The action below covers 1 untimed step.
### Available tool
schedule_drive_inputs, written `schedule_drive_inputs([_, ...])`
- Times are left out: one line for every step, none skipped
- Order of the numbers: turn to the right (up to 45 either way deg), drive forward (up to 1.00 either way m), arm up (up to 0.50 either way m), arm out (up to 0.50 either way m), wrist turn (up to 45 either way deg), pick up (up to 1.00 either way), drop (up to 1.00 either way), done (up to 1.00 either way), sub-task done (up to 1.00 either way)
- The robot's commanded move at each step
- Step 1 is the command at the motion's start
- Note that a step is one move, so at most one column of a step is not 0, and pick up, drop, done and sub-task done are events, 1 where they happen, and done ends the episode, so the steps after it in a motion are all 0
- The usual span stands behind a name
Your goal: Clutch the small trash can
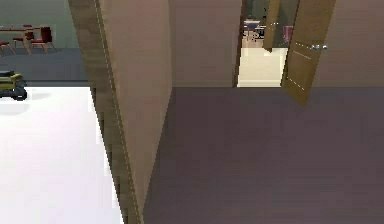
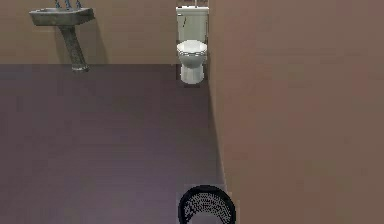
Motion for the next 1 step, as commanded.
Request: schedule_drive_inputs([0.0, 0.00, 0.32, 0.00, 0.0, 0.00, 0.00, 0.00, 0.00])
